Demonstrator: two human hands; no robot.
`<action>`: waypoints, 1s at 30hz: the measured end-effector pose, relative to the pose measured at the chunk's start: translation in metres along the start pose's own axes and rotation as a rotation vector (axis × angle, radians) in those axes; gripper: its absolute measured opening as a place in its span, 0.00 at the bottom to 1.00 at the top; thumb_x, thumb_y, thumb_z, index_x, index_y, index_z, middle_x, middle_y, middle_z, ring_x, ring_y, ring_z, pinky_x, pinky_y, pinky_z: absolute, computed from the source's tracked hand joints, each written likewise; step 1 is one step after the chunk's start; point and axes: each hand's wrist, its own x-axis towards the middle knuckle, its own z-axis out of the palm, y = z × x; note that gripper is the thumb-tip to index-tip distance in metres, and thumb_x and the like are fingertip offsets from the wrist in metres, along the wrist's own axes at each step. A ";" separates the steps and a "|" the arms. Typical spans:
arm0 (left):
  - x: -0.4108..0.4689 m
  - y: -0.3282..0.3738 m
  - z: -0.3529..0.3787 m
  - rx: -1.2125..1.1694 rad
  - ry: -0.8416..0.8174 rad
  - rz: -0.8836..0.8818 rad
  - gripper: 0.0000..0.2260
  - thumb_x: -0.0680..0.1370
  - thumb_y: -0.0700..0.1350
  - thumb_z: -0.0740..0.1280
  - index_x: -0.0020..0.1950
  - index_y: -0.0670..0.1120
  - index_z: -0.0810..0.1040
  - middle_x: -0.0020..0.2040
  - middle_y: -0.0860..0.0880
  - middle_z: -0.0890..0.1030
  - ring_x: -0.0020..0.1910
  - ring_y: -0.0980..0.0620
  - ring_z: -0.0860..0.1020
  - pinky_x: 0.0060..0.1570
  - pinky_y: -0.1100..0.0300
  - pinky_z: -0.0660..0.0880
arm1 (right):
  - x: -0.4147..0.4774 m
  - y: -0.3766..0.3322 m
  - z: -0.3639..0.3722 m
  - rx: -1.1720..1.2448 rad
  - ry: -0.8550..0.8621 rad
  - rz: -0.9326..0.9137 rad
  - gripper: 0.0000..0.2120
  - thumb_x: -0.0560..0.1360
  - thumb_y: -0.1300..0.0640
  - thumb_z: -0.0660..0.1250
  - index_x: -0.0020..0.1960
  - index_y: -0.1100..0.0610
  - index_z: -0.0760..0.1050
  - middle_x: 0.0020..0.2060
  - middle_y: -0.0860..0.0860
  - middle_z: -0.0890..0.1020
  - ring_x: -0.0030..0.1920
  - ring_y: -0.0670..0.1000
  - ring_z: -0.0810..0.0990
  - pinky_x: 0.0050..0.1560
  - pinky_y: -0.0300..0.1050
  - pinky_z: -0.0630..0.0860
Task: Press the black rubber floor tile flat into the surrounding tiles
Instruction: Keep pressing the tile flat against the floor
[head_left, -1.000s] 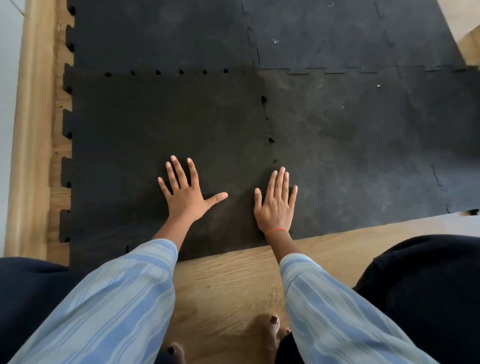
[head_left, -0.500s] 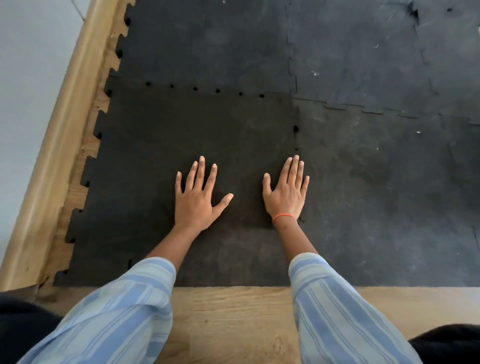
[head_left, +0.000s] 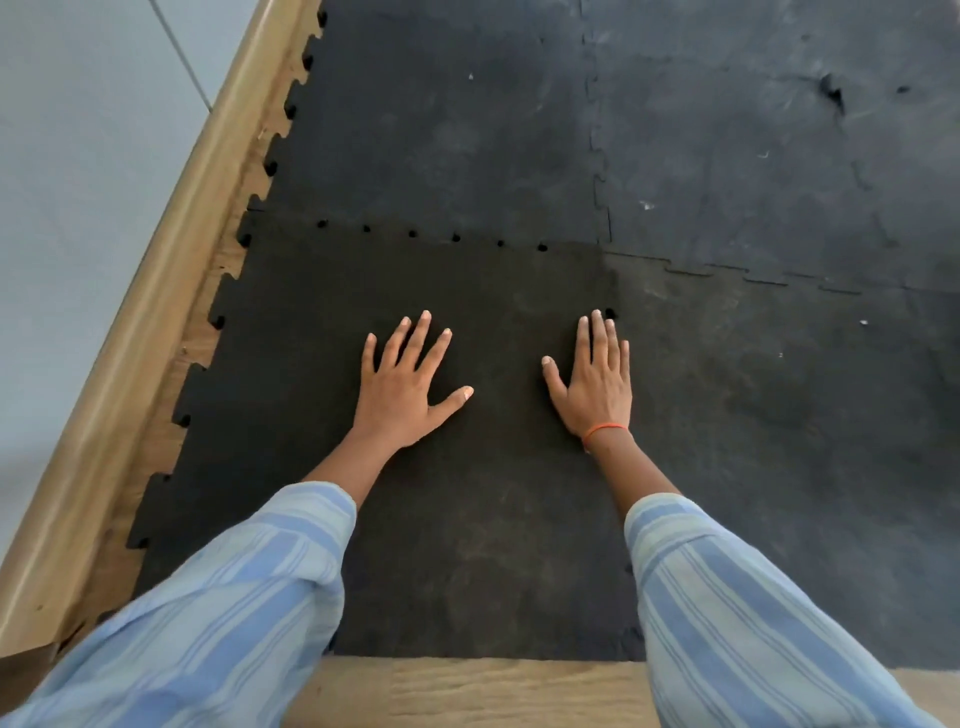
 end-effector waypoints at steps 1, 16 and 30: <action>0.006 -0.005 -0.001 0.005 -0.003 0.009 0.37 0.73 0.71 0.45 0.78 0.54 0.51 0.79 0.49 0.48 0.77 0.46 0.48 0.73 0.39 0.47 | 0.002 0.001 0.000 -0.010 -0.001 -0.005 0.37 0.78 0.37 0.49 0.78 0.60 0.48 0.78 0.55 0.51 0.78 0.54 0.47 0.77 0.53 0.44; 0.069 -0.018 -0.008 -0.020 -0.060 0.022 0.39 0.70 0.75 0.42 0.77 0.59 0.47 0.79 0.53 0.41 0.77 0.47 0.42 0.73 0.39 0.43 | 0.038 -0.010 -0.007 0.003 -0.016 0.063 0.43 0.75 0.30 0.47 0.78 0.58 0.48 0.78 0.54 0.51 0.78 0.54 0.47 0.77 0.55 0.44; 0.144 -0.018 -0.040 0.028 -0.504 0.041 0.48 0.63 0.79 0.55 0.74 0.64 0.33 0.75 0.56 0.28 0.74 0.43 0.31 0.65 0.26 0.42 | 0.105 -0.020 -0.012 0.010 -0.236 0.043 0.42 0.73 0.27 0.43 0.78 0.51 0.41 0.79 0.49 0.43 0.78 0.51 0.39 0.76 0.56 0.38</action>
